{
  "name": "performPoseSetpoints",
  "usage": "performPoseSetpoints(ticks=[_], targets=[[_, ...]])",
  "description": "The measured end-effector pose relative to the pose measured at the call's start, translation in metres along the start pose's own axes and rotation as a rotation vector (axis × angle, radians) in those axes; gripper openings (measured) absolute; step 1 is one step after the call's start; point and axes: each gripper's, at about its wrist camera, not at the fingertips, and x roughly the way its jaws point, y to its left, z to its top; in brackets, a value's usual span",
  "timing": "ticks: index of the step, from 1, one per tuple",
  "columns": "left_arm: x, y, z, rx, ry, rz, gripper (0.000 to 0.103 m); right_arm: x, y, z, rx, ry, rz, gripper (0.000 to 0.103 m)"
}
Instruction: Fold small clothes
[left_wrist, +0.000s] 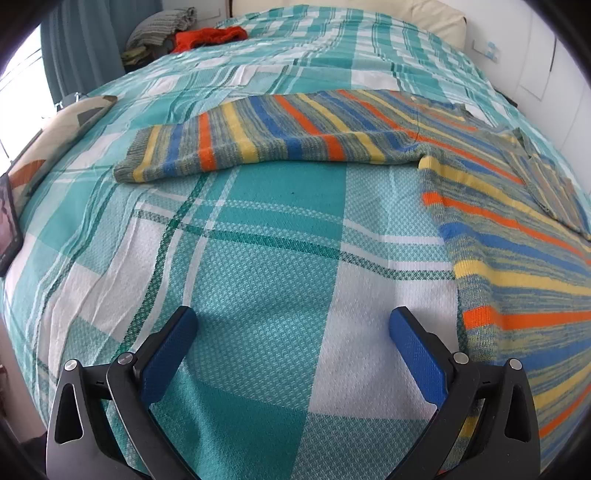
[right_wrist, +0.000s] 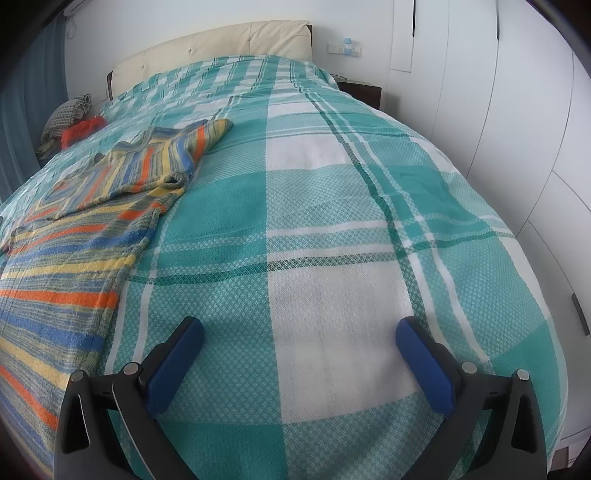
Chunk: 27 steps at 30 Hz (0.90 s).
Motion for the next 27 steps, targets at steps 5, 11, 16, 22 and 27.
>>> performPoseSetpoints(ticks=[5, 11, 16, 22, 27], targets=[[0.0, 0.0, 0.0, 0.004, 0.003, 0.003, 0.103, 0.0, 0.0, 0.0, -0.001, 0.0, -0.001, 0.103], [0.0, -0.001, 0.0, 0.0, 0.006, 0.002, 0.103, 0.001, 0.0, 0.0, -0.001, 0.0, -0.001, 0.103], [-0.022, 0.024, 0.018, -0.064, 0.022, -0.073, 0.102, 0.001, 0.0, 0.0, -0.001, 0.0, -0.001, 0.103], [0.002, 0.15, 0.07, -0.524, 0.02, -0.057, 0.1, 0.002, 0.001, 0.002, -0.002, -0.002, 0.001, 0.103], [0.037, 0.159, 0.096, -0.475, 0.054, -0.066, 0.04, 0.002, 0.002, 0.002, -0.003, -0.002, -0.001, 0.103]])
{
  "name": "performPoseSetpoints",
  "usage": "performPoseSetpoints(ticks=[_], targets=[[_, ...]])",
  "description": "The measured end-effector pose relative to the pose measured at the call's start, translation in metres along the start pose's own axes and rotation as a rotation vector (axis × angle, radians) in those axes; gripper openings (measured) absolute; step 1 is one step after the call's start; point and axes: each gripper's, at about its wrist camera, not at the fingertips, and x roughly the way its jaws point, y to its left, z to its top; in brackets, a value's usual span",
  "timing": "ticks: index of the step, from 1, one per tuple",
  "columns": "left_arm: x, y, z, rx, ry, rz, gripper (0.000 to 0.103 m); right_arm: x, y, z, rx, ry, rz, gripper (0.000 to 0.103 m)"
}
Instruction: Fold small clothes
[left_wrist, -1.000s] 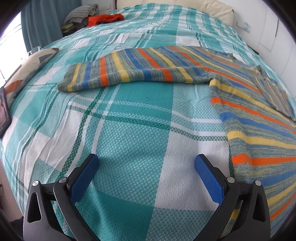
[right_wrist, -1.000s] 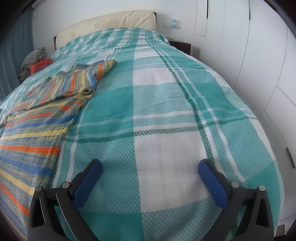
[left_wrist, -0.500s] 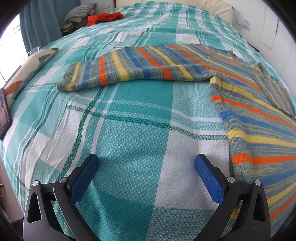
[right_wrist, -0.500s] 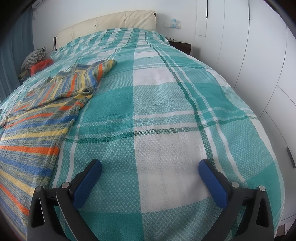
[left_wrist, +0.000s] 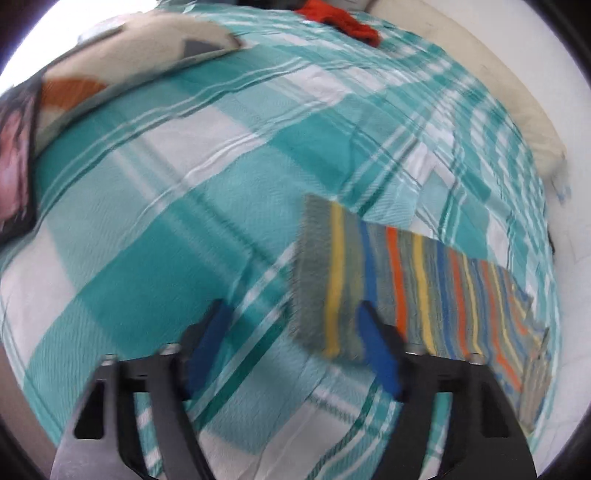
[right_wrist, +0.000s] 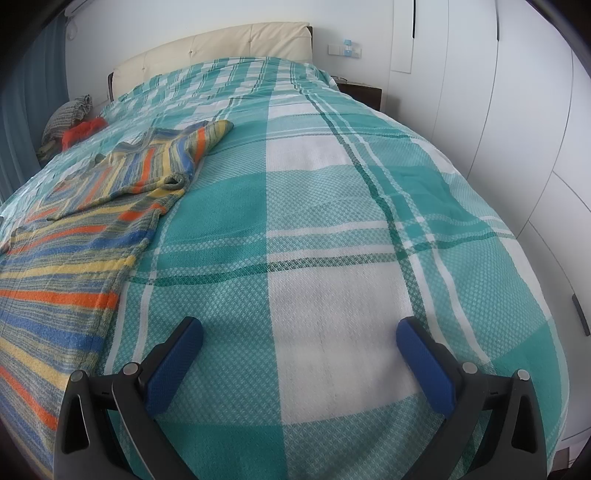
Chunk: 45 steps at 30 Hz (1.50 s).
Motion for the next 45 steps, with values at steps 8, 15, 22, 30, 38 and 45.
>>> performPoseSetpoints(ticks=[8, 15, 22, 30, 38, 45], targets=[[-0.089, -0.117, 0.015, 0.264, -0.121, -0.23, 0.002, 0.001, 0.0, 0.002, -0.002, 0.0, -0.002, 0.103], [-0.146, -0.293, -0.053, 0.61, -0.107, -0.509, 0.005, 0.002, 0.0, 0.002, -0.004, 0.001, -0.005, 0.103], [-0.092, -0.338, -0.11, 0.645, 0.09, -0.487, 0.077, 0.003, 0.0, 0.002, -0.003, 0.0, -0.002, 0.103], [-0.076, -0.184, -0.072, 0.489, -0.014, -0.16, 0.088, 0.004, 0.001, 0.002, -0.004, 0.003, -0.005, 0.103], [-0.027, -0.086, -0.11, 0.42, 0.004, 0.036, 0.089, 0.004, 0.002, 0.002, -0.009, 0.002, -0.012, 0.103], [-0.022, -0.08, -0.136, 0.451, -0.08, 0.064, 0.103, 0.005, 0.002, 0.002, -0.008, 0.001, -0.01, 0.103]])
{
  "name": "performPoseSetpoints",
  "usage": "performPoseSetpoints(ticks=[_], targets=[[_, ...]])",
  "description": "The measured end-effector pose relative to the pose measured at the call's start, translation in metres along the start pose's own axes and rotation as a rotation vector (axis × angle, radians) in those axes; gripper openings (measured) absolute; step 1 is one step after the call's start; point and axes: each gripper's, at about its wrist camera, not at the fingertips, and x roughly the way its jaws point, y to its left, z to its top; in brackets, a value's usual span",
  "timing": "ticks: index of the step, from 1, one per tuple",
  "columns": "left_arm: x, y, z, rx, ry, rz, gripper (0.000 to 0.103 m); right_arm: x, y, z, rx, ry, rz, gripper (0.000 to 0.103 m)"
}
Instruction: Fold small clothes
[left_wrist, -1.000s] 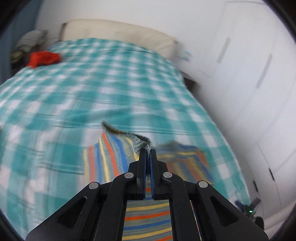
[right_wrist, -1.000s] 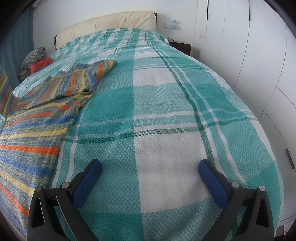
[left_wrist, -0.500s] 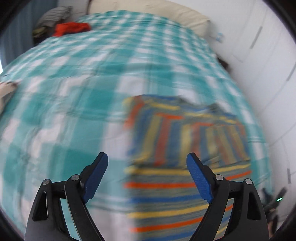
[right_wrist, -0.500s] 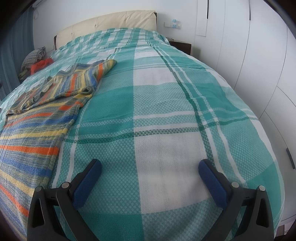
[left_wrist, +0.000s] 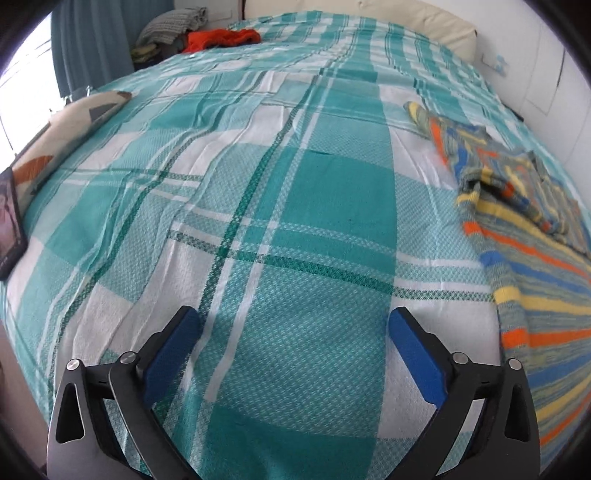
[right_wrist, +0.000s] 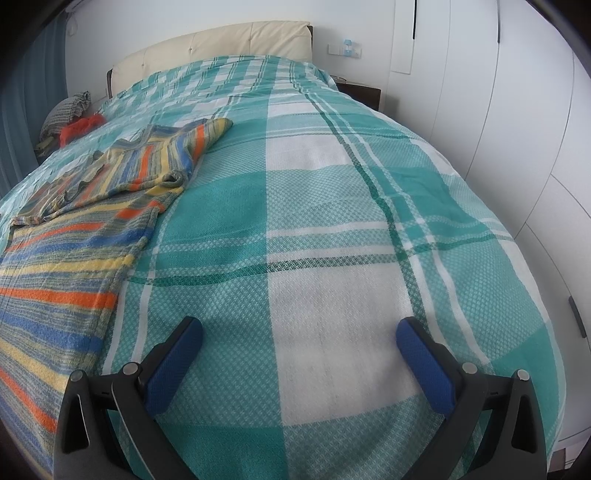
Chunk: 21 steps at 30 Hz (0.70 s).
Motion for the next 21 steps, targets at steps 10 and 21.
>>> performPoseSetpoints(ticks=[10, 21], targets=[[0.0051, 0.0036, -0.0028, 0.002, -0.006, 0.006, 0.103, 0.0005, -0.0002, 0.0001, 0.0, 0.0, 0.001, 0.103], [0.006, -0.0004, -0.0034, -0.002, -0.012, 0.034, 0.103, 0.0004, -0.001, 0.0015, 0.003, -0.001, 0.003, 0.103]])
